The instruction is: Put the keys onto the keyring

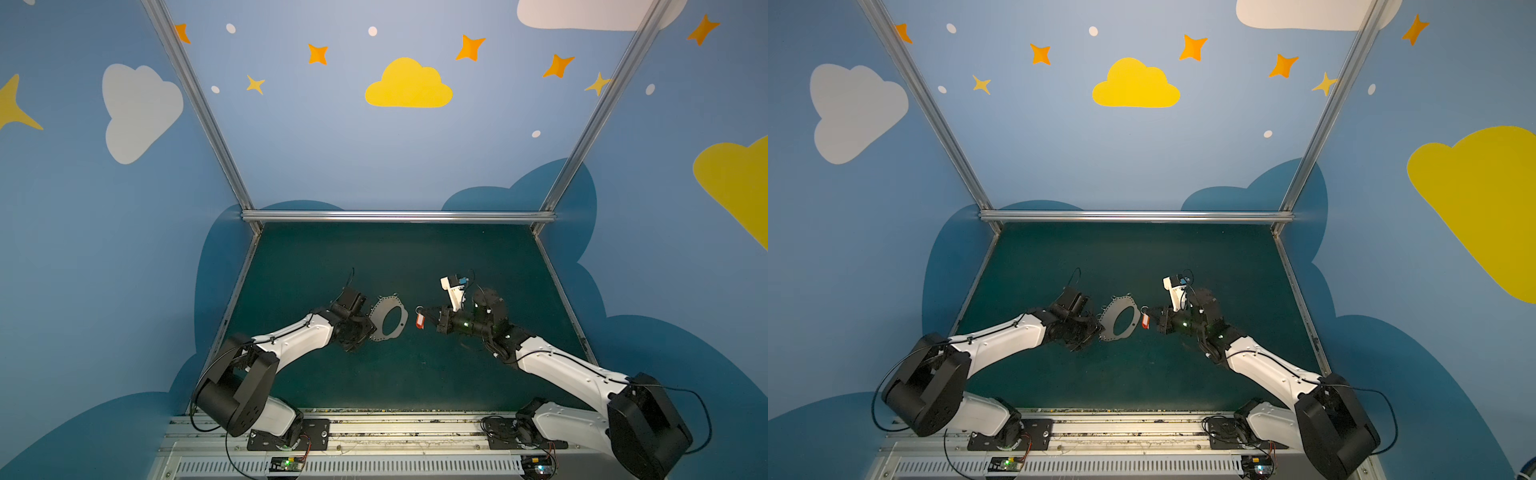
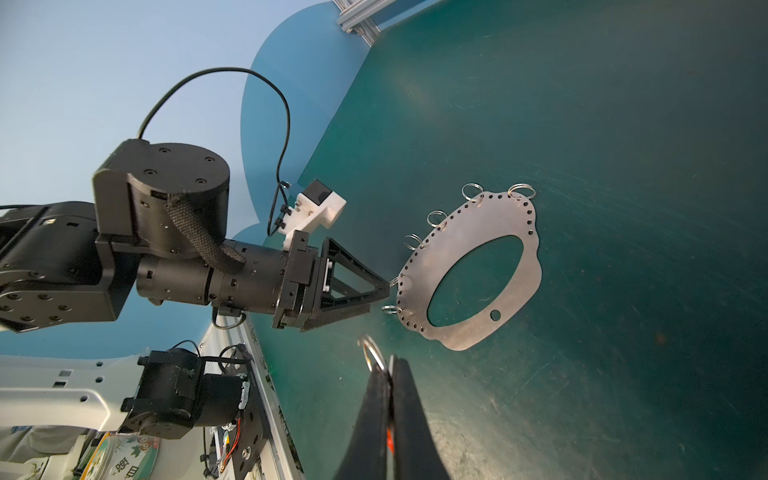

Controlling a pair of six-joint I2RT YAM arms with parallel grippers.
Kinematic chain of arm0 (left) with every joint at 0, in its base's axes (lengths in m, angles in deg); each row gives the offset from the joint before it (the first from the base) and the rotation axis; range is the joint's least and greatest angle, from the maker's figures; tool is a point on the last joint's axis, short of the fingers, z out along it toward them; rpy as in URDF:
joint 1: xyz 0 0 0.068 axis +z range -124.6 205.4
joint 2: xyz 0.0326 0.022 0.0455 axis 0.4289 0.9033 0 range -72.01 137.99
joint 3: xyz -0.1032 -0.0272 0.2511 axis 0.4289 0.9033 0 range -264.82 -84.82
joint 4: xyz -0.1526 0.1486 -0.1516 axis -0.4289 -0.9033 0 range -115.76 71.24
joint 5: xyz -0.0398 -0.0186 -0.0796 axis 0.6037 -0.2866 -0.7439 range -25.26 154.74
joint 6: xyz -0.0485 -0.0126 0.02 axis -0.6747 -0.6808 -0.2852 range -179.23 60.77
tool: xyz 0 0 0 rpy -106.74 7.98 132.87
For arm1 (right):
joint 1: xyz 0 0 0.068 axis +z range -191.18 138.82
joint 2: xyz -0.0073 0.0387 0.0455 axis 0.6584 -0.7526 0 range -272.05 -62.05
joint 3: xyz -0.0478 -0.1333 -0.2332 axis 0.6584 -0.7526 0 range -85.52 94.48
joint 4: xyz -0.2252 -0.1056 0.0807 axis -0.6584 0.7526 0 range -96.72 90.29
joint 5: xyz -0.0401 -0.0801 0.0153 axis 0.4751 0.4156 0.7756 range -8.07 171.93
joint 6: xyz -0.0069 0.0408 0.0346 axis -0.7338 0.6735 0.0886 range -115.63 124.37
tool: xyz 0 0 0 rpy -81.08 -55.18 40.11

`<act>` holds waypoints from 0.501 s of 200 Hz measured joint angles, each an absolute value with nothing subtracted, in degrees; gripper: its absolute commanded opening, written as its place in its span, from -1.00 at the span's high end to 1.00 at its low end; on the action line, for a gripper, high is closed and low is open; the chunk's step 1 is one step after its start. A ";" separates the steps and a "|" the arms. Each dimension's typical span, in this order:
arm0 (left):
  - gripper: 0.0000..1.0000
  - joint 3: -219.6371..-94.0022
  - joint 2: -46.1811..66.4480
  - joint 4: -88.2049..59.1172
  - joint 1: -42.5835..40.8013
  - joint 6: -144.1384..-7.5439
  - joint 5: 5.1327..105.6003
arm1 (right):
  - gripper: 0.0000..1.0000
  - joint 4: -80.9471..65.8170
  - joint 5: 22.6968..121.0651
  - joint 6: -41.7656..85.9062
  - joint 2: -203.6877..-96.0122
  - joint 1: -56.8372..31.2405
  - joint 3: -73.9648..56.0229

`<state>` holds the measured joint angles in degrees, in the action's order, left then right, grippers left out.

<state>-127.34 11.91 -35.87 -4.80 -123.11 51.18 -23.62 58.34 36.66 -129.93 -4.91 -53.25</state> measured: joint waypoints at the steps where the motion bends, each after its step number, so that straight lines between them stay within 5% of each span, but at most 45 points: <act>1: -0.17 -127.34 11.91 -35.84 -4.73 -123.33 51.04 | 1.00 -23.62 58.34 36.66 -129.93 -4.91 -53.25; 100: 0.12 -122.75 12.35 -30.62 -3.97 -139.09 46.98 | 1.00 -24.04 58.43 36.64 -127.28 -4.91 -54.96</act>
